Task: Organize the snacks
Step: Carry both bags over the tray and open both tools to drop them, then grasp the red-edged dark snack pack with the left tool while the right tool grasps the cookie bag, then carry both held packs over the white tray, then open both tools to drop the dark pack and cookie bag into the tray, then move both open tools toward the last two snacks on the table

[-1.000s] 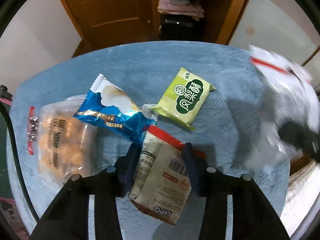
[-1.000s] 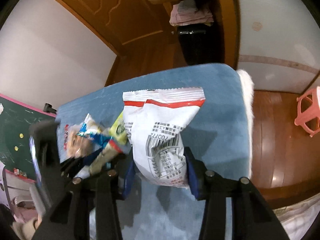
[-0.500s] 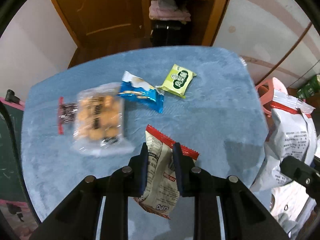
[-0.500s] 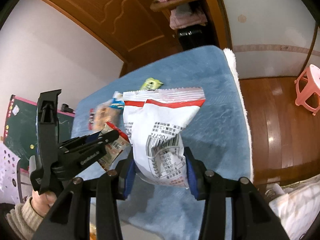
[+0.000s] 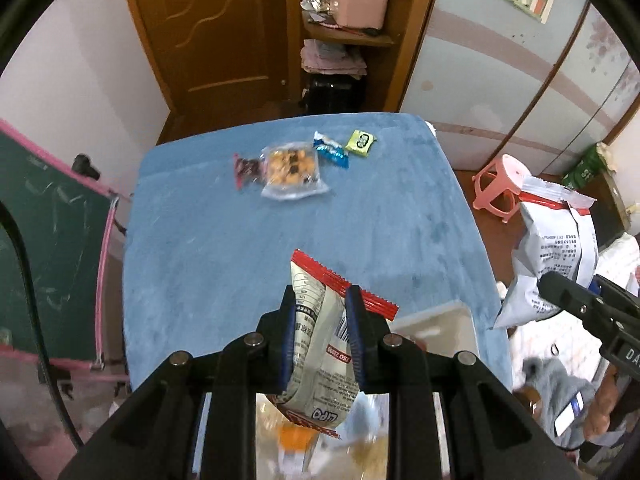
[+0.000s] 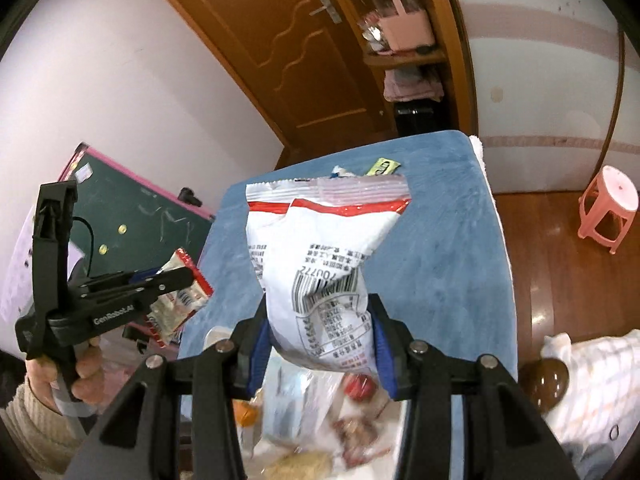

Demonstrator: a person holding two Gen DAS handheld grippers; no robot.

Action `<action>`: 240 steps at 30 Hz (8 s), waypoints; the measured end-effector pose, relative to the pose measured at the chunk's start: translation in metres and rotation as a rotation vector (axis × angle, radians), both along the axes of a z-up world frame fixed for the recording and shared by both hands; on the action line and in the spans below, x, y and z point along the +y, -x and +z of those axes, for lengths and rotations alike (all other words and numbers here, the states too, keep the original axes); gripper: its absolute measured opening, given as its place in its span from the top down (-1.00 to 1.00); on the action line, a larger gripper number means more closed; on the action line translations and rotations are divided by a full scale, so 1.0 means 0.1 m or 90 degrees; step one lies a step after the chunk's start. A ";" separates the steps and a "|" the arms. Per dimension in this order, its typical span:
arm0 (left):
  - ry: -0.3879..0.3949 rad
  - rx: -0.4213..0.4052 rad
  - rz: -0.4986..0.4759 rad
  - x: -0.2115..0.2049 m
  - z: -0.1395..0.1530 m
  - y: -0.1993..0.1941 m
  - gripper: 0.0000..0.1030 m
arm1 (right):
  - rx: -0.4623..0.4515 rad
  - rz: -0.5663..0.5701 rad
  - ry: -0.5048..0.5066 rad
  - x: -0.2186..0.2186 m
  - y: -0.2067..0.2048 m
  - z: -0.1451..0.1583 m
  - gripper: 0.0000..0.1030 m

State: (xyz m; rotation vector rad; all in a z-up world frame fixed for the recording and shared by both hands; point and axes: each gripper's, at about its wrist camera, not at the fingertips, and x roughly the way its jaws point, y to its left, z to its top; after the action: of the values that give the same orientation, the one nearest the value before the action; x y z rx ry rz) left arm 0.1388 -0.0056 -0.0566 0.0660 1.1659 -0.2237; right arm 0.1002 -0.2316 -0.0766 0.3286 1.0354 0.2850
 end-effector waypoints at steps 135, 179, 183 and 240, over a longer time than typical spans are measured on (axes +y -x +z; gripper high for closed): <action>-0.160 0.157 -0.110 0.20 -2.66 -3.37 -0.90 | 0.248 0.022 0.058 0.84 -2.73 -2.23 -0.06; -0.039 -0.015 -0.134 0.38 -0.32 0.73 0.18 | 0.062 0.006 0.056 0.75 0.79 -0.03 0.34; -0.068 -0.007 -0.093 0.31 -0.45 0.84 0.16 | 0.072 0.038 0.084 0.81 0.95 -0.17 0.32; -0.172 -0.130 -0.089 -0.59 0.20 0.54 -0.75 | 0.067 0.007 0.133 -0.03 0.83 -0.29 0.02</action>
State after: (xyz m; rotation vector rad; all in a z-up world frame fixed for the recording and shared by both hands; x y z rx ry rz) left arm 0.0845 -0.0643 -0.0366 0.4005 0.9817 -0.1779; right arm 0.0171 -0.2343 -0.1053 0.1505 1.1608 0.1692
